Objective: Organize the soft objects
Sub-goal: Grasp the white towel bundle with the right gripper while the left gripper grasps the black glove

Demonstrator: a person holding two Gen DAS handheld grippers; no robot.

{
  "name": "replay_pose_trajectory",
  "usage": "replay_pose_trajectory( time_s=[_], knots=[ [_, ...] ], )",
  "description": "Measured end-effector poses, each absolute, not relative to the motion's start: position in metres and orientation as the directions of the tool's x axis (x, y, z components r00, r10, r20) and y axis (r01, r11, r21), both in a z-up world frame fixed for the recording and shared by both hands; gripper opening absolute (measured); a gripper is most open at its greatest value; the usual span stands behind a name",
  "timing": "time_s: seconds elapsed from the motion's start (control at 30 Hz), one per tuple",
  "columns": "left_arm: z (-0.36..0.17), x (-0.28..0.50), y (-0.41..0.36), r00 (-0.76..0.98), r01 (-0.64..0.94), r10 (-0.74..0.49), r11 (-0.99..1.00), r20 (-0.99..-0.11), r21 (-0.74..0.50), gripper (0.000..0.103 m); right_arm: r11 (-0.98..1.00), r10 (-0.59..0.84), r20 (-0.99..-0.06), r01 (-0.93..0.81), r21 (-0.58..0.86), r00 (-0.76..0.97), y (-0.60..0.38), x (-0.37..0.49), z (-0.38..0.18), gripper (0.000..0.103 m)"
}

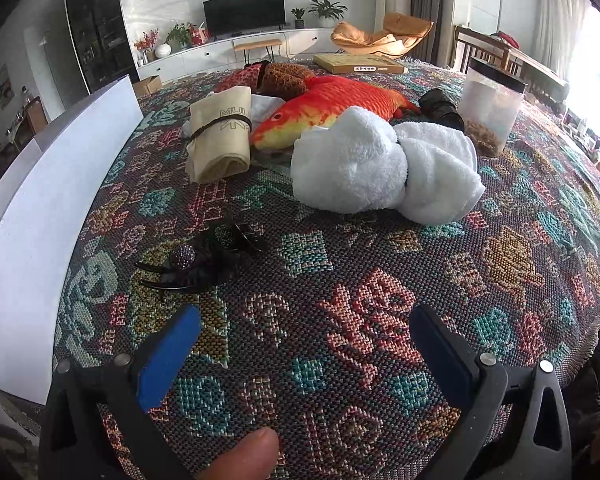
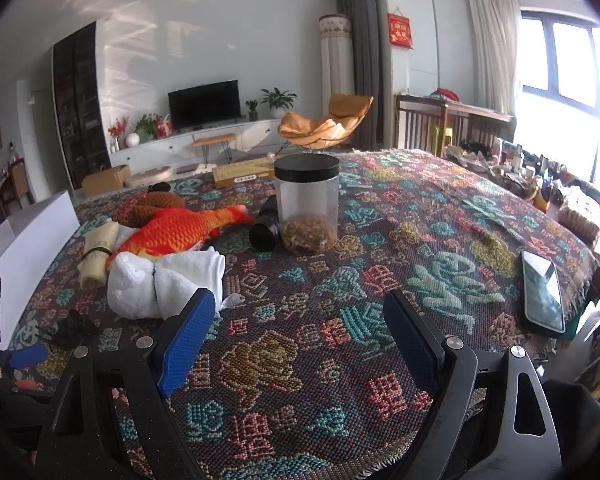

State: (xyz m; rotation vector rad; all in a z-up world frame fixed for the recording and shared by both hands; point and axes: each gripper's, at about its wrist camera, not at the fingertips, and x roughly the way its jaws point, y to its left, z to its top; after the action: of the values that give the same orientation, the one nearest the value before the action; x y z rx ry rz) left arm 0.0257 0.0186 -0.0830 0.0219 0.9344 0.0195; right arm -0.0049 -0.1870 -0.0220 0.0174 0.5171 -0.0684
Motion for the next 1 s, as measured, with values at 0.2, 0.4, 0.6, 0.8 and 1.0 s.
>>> replay_pose_trajectory(
  time_s=[0.2, 0.4, 0.6, 0.8, 1.0],
  knots=[
    [-0.101, 0.032, 0.022, 0.541, -0.007, 0.023, 1.000, -0.841, 0.023, 0.103, 0.998, -0.060, -0.495, 0.070, 0.002, 0.867, -0.188, -0.005, -0.022, 0.088],
    [-0.113, 0.038, 0.028, 0.500, -0.015, 0.001, 1.000, -0.866, -0.008, 0.103, 0.998, -0.058, -0.497, 0.069, 0.005, 0.866, -0.189, -0.005, -0.023, 0.088],
    [-0.115, 0.042, 0.030, 0.493, -0.001, -0.006, 1.000, -0.870, -0.007, 0.103, 0.996, -0.040, -0.523, 0.078, 0.051, 0.851, -0.192, -0.003, -0.028, 0.088],
    [-0.116, 0.041, 0.031, 0.495, 0.018, -0.019, 1.000, -0.869, -0.011, 0.103, 0.980, 0.001, -0.562, 0.112, 0.167, 0.827, -0.199, -0.003, -0.034, 0.088],
    [-0.116, 0.037, 0.035, 0.491, 0.069, -0.056, 0.997, -0.870, -0.025, 0.103, 0.966, 0.221, -0.667, -0.067, 0.249, 0.711, -0.177, 0.027, -0.048, 0.088]
  ],
)
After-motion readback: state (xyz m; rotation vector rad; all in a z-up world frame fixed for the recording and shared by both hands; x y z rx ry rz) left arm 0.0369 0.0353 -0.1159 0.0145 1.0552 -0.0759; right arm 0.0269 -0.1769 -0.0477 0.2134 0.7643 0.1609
